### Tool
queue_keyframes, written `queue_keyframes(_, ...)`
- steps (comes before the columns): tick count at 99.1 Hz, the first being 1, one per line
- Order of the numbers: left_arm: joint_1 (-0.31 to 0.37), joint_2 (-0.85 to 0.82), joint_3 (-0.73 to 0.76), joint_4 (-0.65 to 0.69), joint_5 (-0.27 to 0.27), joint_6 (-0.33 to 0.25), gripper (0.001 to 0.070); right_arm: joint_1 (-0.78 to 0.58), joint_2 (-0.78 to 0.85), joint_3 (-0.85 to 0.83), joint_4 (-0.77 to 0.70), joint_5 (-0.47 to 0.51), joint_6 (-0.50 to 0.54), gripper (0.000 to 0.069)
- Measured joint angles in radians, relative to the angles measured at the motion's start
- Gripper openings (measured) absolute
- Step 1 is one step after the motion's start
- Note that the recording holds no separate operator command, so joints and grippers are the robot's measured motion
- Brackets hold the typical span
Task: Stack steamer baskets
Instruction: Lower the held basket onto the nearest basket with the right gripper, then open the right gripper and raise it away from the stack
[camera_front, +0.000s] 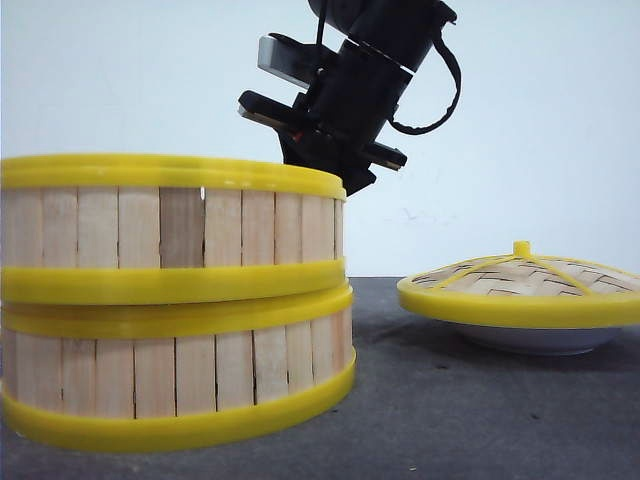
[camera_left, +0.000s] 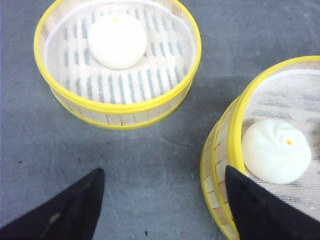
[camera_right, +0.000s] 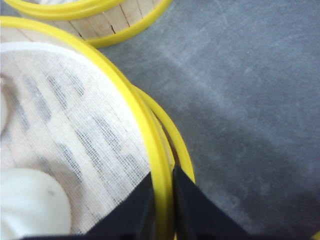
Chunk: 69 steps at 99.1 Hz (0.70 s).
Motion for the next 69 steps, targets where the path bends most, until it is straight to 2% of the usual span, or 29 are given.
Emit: queue_keyframes(69, 0.000, 0.000, 0.000, 0.000, 0.000, 0.000, 0.0466, -0.001, 0.000, 0.007, -0.033, 0.024, -0.003, 0.0025)
